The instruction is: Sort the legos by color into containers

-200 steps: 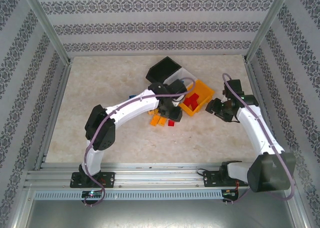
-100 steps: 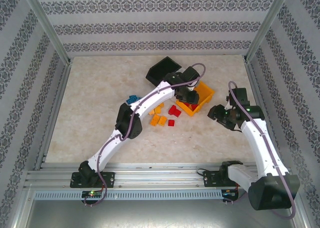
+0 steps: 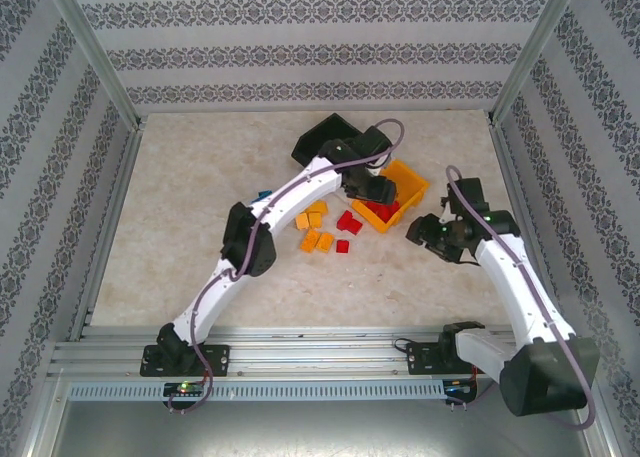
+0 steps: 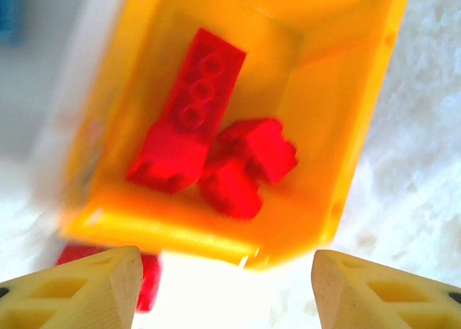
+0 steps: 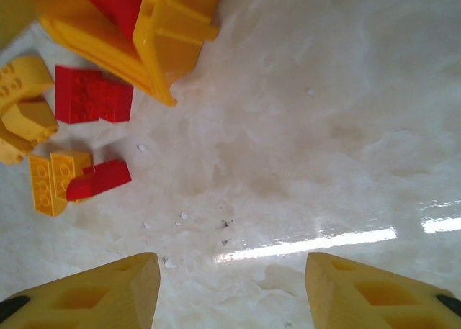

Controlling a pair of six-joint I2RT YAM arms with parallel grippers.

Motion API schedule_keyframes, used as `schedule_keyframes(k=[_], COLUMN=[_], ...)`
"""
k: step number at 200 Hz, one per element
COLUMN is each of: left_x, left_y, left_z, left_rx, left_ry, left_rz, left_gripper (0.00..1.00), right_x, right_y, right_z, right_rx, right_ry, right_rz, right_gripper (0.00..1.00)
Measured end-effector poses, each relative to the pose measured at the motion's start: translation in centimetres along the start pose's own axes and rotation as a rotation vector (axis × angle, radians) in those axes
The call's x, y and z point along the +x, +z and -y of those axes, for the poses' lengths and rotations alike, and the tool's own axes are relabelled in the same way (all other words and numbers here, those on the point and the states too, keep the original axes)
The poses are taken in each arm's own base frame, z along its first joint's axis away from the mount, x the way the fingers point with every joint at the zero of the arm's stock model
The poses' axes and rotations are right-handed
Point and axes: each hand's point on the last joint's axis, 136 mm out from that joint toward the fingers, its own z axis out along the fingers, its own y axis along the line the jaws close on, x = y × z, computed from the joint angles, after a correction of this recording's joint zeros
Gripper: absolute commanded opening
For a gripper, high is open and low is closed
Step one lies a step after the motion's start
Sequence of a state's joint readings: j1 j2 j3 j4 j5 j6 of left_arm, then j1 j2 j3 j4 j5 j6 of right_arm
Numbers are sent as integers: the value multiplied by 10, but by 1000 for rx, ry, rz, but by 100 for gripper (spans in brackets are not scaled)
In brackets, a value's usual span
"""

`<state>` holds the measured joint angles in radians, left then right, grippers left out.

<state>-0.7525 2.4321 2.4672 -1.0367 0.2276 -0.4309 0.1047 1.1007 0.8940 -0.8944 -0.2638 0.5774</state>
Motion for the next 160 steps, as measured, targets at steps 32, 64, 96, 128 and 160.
schedule_keyframes(k=[32, 64, 96, 128, 160], left_x=[57, 143, 210, 212, 197], left_y=[-79, -101, -62, -44, -28], left_z=[-30, -73, -110, -111, -107], left_rx=[-109, -181, -244, -229, -213], left_ry=[32, 7, -56, -70, -60], left_rz=[-20, -91, -224, -210, -187], left_gripper=[68, 68, 67, 67, 67], right_x=[2, 1, 4, 9, 7], right_y=[17, 27, 38, 47, 46], right_z=[-11, -34, -60, -66, -68], right_rx=[5, -9, -26, -19, -20], right_ry=[-34, -86, -156, -165, -156], right_rz=[-47, -71, -94, -118, -109], right_gripper=[56, 56, 57, 57, 57])
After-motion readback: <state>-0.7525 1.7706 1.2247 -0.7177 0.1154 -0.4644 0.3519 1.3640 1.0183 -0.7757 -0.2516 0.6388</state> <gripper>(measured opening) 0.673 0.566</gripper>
